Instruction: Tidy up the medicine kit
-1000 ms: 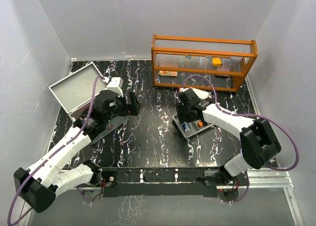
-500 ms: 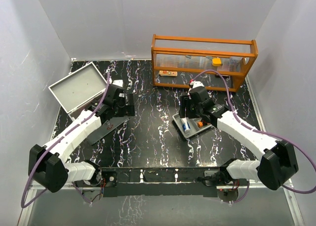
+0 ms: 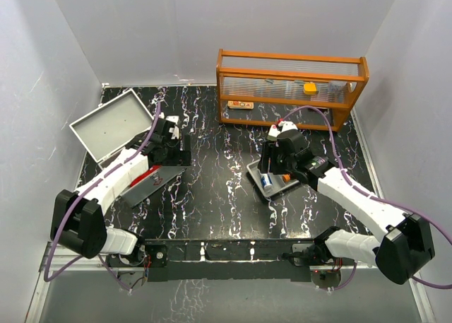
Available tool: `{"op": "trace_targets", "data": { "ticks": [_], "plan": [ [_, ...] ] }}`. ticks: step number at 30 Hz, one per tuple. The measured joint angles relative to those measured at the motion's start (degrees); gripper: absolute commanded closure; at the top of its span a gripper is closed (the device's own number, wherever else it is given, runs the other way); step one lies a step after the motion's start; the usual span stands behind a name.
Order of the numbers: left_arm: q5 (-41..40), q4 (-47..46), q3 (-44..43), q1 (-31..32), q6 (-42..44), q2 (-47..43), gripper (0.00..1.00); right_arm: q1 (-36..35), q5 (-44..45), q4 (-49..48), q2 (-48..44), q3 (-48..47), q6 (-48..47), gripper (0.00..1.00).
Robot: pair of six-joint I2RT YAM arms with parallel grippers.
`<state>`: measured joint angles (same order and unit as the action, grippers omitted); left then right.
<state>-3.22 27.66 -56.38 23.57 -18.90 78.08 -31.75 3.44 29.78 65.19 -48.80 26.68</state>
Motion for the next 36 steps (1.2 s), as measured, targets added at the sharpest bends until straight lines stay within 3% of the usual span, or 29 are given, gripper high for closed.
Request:
{"op": "trace_targets", "data": {
  "ticks": [7, 17, 36],
  "plan": [
    [5.11, -3.89, 1.42, 0.90, 0.90, -0.61, 0.19, 0.55, 0.92, -0.04, 0.00, 1.03, 2.14, 0.43],
    [7.69, -8.24, -0.24, 9.40, -2.54, 4.20, 0.20, 3.82, 3.13, -0.20, -0.11, 3.15, 6.75, 0.44],
    [5.86, -12.52, -8.83, 19.23, -14.14, 14.01, 0.20, 17.66, 6.84, 2.01, -6.64, 10.80, 13.84, 0.46]
  ]
}}
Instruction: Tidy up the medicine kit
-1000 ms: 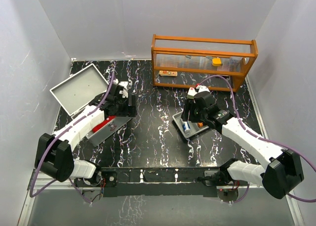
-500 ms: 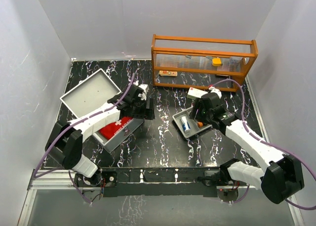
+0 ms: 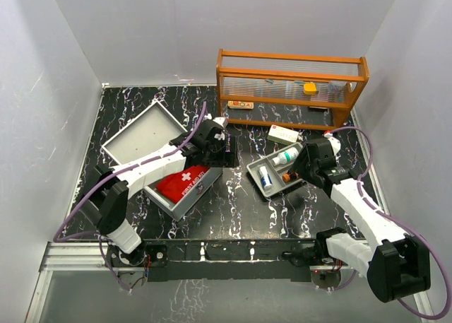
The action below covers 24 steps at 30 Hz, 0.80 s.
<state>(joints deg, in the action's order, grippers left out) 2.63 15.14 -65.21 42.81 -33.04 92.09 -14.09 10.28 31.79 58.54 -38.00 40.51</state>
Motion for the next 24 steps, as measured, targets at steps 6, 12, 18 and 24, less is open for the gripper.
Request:
{"op": "trace_targets", "data": {
  "ticks": [6, 12, 18, 24],
  "plan": [
    [-0.59, -0.79, -1.03, 0.17, -2.14, 0.39, 0.20, 2.80, -1.53, 0.15, -1.53, 0.42, 0.11, 0.46],
    [-5.79, 1.60, -1.68, 0.44, -1.62, -0.26, 0.17, 4.61, -2.38, 0.13, -1.62, 0.42, -0.15, 0.46],
    [-7.87, 6.84, -1.90, 0.55, 6.62, -7.17, 0.18, 6.34, -2.84, 0.07, -1.64, 0.42, -1.27, 0.46],
    [-2.95, 6.62, -5.05, 2.03, 13.53, -12.33, 0.27, 10.58, -3.34, -0.33, -2.89, 0.42, -1.57, 0.48]
  ]
}}
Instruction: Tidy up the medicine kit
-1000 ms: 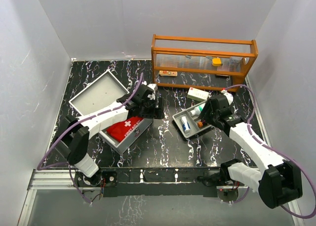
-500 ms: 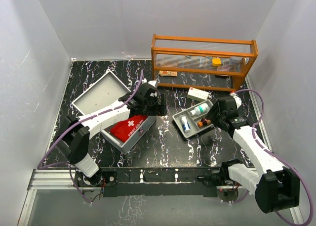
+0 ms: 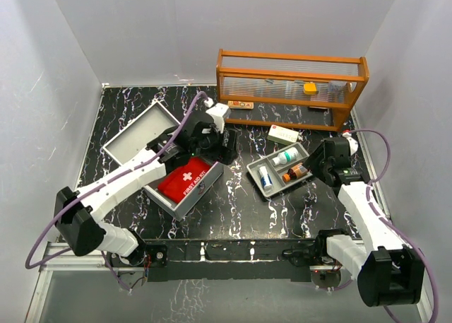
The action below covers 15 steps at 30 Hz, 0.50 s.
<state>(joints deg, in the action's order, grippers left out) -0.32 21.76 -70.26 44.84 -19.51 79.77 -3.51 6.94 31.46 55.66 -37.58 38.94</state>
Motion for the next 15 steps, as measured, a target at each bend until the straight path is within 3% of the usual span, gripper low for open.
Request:
{"op": "trace_targets", "data": {
  "ticks": [5, 7, 15],
  "plan": [
    [5.35, -3.48, -5.57, 5.31, 3.61, 3.67, 0.40, 3.50, -1.07, -0.26, -0.98, 1.03, 0.09, 0.50],
    [6.69, -4.61, -10.54, 8.22, 5.33, 8.74, 0.48, 4.61, -1.64, -0.24, -0.96, 1.77, 0.13, 0.51],
    [8.83, -4.98, -26.73, 13.35, 12.15, 32.46, 0.60, 10.40, -2.86, 2.60, -4.44, 4.79, 1.07, 0.56]
  ]
}}
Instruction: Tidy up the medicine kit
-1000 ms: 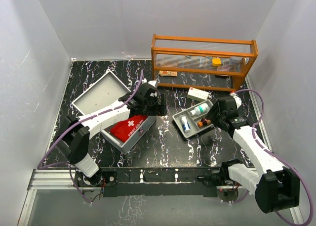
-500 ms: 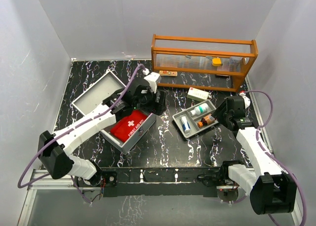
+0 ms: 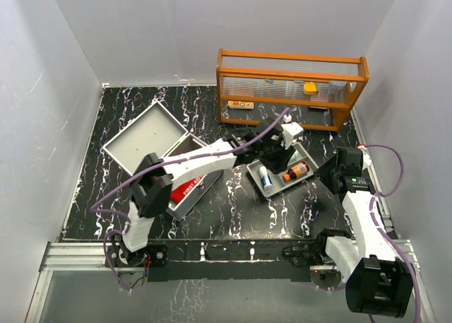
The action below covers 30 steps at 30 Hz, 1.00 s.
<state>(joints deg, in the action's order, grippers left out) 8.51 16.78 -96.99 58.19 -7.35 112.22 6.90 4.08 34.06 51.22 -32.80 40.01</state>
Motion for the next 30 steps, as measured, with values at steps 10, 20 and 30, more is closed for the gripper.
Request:
{"op": "trace_targets", "data": {
  "ticks": [10, 20, 30],
  "plan": [
    [-1.27, 5.46, -15.15, -0.11, 4.57, 18.05, 0.67, 2.23, -3.48, 1.29, 0.04, 1.77, 3.28, 0.57],
    [-0.07, 7.85, -19.30, -0.37, 4.96, 19.98, 0.63, 2.84, -4.28, 1.84, 0.02, 2.36, 3.91, 0.57],
    [-0.81, 9.35, -22.75, -0.37, 5.27, 25.97, 0.62, 2.97, -4.68, 1.77, -0.24, 2.69, 4.04, 0.56]
  ]
}}
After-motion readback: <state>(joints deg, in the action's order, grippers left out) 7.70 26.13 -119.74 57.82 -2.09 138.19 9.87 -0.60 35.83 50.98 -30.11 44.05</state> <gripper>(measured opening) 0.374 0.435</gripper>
